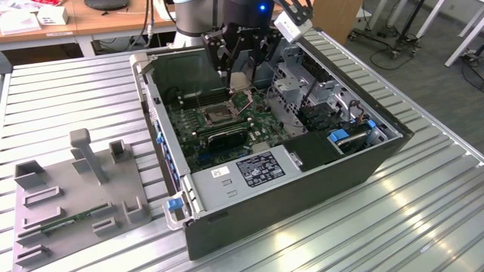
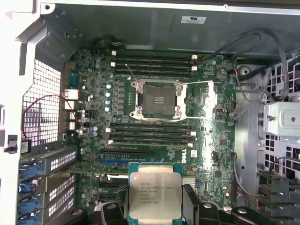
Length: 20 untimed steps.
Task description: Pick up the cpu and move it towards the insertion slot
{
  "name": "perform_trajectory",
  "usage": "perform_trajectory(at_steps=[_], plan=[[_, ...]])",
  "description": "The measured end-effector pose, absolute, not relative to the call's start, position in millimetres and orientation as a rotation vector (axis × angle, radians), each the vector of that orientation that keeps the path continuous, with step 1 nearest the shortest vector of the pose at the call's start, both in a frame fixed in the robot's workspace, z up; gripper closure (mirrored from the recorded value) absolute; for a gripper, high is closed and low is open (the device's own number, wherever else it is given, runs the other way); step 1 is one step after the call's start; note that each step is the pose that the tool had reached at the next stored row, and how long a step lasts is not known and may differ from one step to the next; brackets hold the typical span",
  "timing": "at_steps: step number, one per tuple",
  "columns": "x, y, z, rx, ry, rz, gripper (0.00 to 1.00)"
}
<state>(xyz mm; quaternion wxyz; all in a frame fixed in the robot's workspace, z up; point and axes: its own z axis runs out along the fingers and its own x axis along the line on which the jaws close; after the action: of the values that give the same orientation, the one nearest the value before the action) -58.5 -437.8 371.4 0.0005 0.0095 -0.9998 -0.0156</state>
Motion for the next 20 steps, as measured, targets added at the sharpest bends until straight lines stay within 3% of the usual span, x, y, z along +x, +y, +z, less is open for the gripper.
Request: perform_trajectory(at_steps=[20], plan=[[-58.4,-426.2,371.0,0.03,-3.14,-0.053,0.46]])
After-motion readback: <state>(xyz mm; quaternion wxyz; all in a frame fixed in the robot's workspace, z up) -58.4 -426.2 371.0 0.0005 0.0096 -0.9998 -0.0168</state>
